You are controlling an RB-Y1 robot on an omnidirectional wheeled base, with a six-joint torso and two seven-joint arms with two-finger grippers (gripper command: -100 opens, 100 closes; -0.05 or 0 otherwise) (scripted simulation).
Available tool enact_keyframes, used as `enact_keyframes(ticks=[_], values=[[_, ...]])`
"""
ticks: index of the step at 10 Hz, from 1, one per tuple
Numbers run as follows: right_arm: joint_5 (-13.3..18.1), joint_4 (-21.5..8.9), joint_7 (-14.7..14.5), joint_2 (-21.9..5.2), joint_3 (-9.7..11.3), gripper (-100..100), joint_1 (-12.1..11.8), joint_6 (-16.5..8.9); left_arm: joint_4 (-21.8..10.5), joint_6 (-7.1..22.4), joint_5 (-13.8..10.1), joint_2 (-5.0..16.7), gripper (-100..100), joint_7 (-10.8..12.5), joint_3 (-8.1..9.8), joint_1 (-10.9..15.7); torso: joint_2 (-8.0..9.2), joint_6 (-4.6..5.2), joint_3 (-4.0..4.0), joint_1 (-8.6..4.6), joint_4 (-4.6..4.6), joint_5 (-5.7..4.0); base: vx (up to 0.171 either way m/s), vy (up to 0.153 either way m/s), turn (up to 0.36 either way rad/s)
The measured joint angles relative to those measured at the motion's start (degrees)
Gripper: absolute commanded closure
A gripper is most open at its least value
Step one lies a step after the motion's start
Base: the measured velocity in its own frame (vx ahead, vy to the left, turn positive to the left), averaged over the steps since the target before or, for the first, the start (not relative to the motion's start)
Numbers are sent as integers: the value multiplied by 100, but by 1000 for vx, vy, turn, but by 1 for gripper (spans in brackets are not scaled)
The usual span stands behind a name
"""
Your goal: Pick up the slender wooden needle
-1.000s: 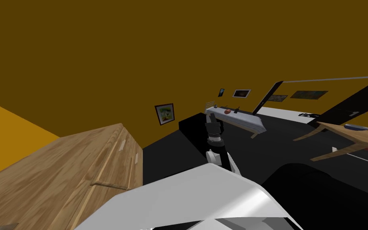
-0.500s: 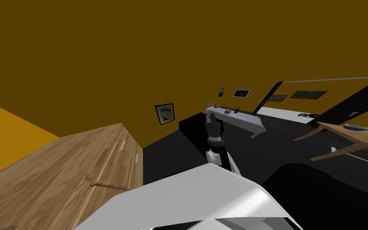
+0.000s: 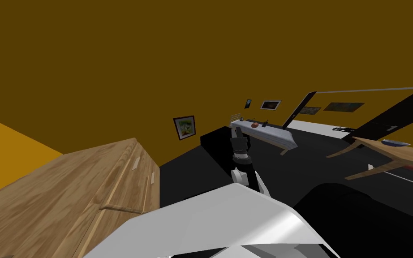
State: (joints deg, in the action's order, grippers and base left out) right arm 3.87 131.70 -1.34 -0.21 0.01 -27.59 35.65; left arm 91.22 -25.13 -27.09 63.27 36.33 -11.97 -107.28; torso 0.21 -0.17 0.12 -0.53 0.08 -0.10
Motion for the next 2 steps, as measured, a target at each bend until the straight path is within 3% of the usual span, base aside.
enact_keyframes(ticks=[1, 2], values=[[0, 0, 0, 0, 0, 0, 0, 0, 51, -51, -37, 46, 100, 8, 65, -125, 2, 0, 1, -2, 0, -1, -13, -18, -3], [0, 0, 0, 0, 0, 0, 0, 0, 56, -62, -41, 51, 0, 10, 72, -139, 1, -1, 2, 6, 2, 3, 0, 0, 0]])
